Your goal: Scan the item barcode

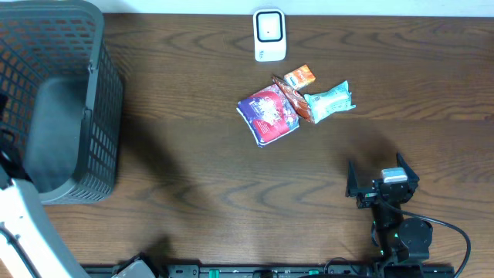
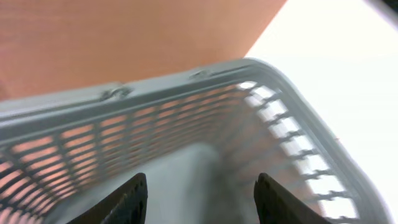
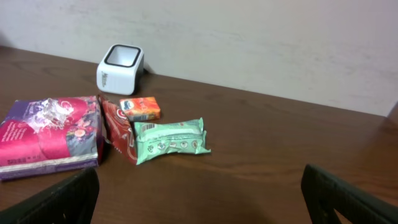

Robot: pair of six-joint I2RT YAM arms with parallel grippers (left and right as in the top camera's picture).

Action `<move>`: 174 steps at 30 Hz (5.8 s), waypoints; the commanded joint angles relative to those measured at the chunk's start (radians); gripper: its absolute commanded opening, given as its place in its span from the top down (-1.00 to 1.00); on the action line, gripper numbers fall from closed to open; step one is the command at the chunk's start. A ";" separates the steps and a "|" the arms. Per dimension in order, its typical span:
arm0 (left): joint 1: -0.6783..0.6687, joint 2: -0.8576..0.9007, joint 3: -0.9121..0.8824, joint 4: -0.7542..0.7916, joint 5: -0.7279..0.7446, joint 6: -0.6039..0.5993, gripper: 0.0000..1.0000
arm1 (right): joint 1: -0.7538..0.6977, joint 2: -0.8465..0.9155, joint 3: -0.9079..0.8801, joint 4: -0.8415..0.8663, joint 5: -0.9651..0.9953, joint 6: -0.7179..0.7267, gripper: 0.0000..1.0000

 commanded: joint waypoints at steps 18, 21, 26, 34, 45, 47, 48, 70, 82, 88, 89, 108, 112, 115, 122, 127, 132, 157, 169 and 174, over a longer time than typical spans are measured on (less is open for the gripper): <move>-0.618 0.000 -0.002 -0.095 0.545 0.069 -0.12 | -0.006 -0.005 -0.001 -0.004 0.001 0.014 -0.98; -0.734 0.035 -0.002 -0.192 0.372 0.069 -0.12 | -0.006 -0.005 -0.001 -0.005 0.001 0.014 -0.99; -0.876 0.117 -0.002 -0.296 0.306 0.103 -0.22 | -0.006 -0.005 -0.001 -0.005 0.001 0.014 -0.98; -1.013 0.242 -0.002 -0.380 0.306 0.112 -0.33 | -0.006 -0.005 -0.001 -0.005 0.001 0.014 -0.99; -1.099 0.286 -0.002 -0.438 0.104 0.117 -0.82 | -0.006 -0.005 -0.001 -0.005 0.001 0.014 -0.98; -1.098 0.286 -0.002 -0.438 0.072 0.117 -0.93 | -0.006 -0.005 -0.001 -0.005 0.001 0.014 -0.99; -1.098 0.286 -0.002 -0.438 0.042 0.117 -0.94 | -0.006 -0.005 -0.001 -0.005 0.001 0.014 -0.99; -1.098 0.286 -0.002 -0.449 -0.067 0.095 -0.96 | -0.006 -0.005 -0.001 -0.005 0.001 0.014 -0.98; -1.098 0.286 -0.002 -0.449 -0.067 0.095 -0.96 | -0.006 -0.005 -0.001 -0.004 0.001 0.014 -0.99; -1.098 0.286 -0.002 -0.449 -0.067 0.095 -0.95 | -0.006 -0.005 -0.001 -0.005 0.001 0.014 -0.99; -1.098 0.286 -0.002 -0.449 -0.067 0.095 -0.96 | -0.006 -0.005 -0.001 -0.005 0.001 0.014 -0.98; -1.098 0.286 -0.002 -0.449 -0.067 0.095 -0.96 | -0.005 -0.005 -0.001 0.029 -0.126 0.117 -0.98; -1.098 0.286 -0.002 -0.449 -0.067 0.095 -0.96 | -0.005 -0.005 -0.001 0.023 -0.476 0.362 -0.98; -1.098 0.286 -0.002 -0.449 -0.067 0.095 -0.96 | -0.005 -0.005 -0.001 0.071 -0.616 0.509 -0.98; -1.098 0.286 -0.002 -0.449 -0.067 0.095 -0.96 | -0.005 -0.005 -0.001 0.110 -0.653 0.867 -0.98; -1.098 0.286 -0.002 -0.449 -0.067 0.095 -0.96 | -0.005 -0.005 -0.001 0.109 -0.595 1.004 -0.99; -1.098 0.286 -0.002 -0.449 -0.067 0.095 -0.96 | -0.005 -0.005 -0.001 0.109 -0.576 1.033 -0.99; -1.098 0.286 -0.002 -0.449 -0.067 0.095 -0.95 | -0.004 -0.005 0.043 0.133 -0.507 0.986 -0.99; -1.098 0.286 -0.002 -0.449 -0.067 0.095 -0.95 | -0.004 0.166 0.292 0.097 -0.362 0.839 -0.99; -1.098 0.286 -0.002 -0.449 -0.067 0.095 -0.96 | -0.004 0.345 0.443 -0.035 -0.377 0.712 -0.98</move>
